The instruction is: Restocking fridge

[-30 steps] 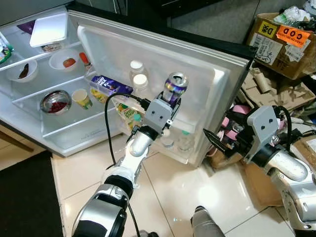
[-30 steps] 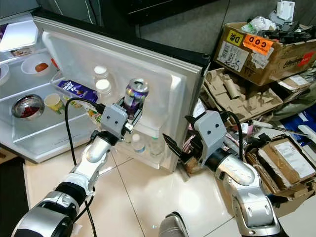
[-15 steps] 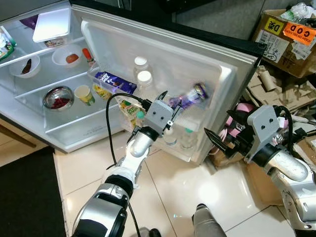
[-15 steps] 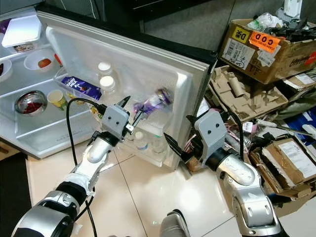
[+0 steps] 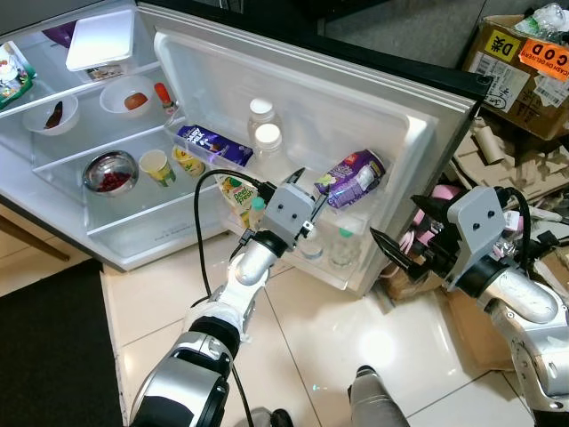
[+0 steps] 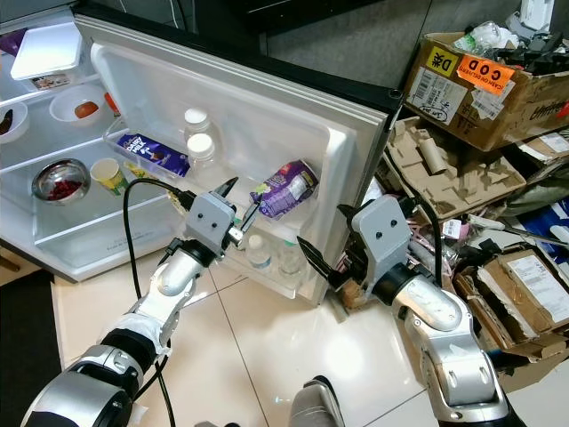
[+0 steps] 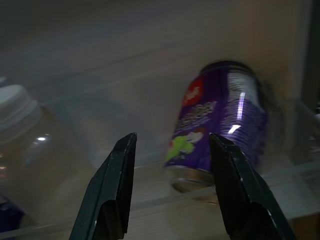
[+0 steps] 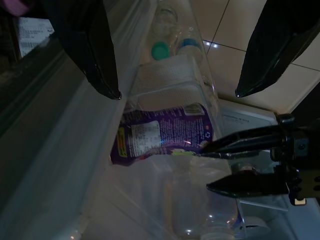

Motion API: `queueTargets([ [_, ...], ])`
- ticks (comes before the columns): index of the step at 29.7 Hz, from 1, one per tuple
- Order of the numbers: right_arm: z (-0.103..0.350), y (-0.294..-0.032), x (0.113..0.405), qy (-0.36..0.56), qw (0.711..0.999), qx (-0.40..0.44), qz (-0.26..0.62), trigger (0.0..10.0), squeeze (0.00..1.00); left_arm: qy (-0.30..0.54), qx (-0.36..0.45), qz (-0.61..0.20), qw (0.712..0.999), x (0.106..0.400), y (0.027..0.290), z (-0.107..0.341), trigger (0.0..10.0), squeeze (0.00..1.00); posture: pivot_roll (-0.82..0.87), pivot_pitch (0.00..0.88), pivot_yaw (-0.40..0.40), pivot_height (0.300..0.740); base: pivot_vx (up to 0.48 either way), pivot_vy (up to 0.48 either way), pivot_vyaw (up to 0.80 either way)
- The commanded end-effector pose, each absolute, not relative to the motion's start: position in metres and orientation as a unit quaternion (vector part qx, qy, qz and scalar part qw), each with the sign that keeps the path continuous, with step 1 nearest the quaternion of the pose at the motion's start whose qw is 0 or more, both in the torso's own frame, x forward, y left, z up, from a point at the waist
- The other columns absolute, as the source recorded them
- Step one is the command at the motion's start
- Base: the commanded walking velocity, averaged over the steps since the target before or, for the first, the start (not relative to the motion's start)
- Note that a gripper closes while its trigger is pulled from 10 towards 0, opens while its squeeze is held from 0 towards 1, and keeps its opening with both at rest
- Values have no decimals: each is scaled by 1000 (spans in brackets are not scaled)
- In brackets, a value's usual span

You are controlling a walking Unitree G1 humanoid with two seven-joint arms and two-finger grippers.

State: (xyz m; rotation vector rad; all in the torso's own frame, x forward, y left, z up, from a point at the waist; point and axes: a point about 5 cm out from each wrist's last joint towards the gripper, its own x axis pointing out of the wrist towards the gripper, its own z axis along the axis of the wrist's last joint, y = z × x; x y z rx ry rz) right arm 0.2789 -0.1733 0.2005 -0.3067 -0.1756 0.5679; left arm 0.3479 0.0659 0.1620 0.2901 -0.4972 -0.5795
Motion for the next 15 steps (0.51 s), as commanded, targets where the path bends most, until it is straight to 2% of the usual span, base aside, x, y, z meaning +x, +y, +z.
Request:
queueTargets([
  [1, 196, -176, 279, -79, 945, -154, 278, 10000, 0, -232, 103, -306, 918, 344, 58, 158, 10000, 0, -364, 285, 94, 740, 0, 0, 0],
  [11, 187, -177, 279, -52, 935, -150, 317, 10000, 0, -243, 59, -331, 910, 341, 59, 167, 10000, 0, -338, 209, 109, 740, 0, 0, 0],
  [15, 169, -190, 269, -5, 917, -144, 373, 10000, 0, -229, 61, -291, 927, 339, 83, 155, 10000, 0, -306, 140, 114, 740, 0, 0, 0],
])
